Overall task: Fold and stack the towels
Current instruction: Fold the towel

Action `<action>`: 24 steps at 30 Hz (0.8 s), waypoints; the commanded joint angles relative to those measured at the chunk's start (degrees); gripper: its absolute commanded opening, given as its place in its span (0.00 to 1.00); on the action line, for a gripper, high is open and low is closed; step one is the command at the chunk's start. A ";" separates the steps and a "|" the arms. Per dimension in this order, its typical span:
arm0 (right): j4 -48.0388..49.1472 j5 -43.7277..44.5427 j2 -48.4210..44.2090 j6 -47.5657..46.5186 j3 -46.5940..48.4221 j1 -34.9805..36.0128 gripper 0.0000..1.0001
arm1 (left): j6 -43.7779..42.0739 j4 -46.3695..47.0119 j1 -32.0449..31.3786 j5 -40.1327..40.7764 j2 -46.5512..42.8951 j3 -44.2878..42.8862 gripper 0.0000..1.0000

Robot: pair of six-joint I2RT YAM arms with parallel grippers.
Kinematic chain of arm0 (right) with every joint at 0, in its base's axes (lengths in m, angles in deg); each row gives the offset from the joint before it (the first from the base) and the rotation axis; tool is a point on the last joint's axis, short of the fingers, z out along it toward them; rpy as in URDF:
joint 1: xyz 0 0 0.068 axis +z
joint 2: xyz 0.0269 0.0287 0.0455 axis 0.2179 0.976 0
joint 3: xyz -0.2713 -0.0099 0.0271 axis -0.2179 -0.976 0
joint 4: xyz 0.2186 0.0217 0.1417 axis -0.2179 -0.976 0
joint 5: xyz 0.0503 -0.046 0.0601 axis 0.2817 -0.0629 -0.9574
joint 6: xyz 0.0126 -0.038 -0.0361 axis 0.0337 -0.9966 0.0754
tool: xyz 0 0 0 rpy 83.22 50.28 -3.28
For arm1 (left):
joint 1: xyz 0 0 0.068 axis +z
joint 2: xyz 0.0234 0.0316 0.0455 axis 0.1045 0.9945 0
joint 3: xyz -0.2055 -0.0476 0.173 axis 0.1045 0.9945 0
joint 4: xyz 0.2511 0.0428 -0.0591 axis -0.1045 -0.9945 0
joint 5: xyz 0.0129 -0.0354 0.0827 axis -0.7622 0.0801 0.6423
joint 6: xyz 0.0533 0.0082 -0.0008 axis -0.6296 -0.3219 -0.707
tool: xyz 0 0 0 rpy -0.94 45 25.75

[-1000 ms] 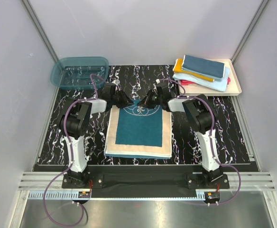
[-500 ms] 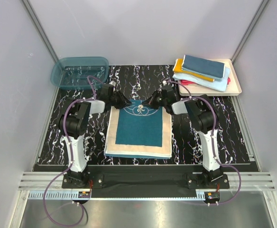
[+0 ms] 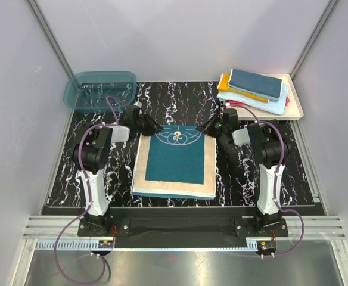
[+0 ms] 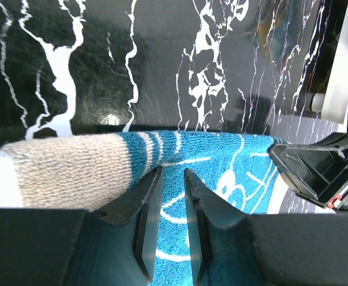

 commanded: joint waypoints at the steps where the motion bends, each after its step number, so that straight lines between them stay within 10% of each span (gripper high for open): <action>1: -0.96 1.38 -3.07 -3.17 -1.62 -1.45 0.00 | -0.37 1.16 1.50 2.76 -1.22 0.66 0.28; 24: -2.64 -0.38 -4.74 -5.80 -3.11 -4.09 0.00 | -4.85 -6.31 7.04 7.24 -2.80 -4.43 0.28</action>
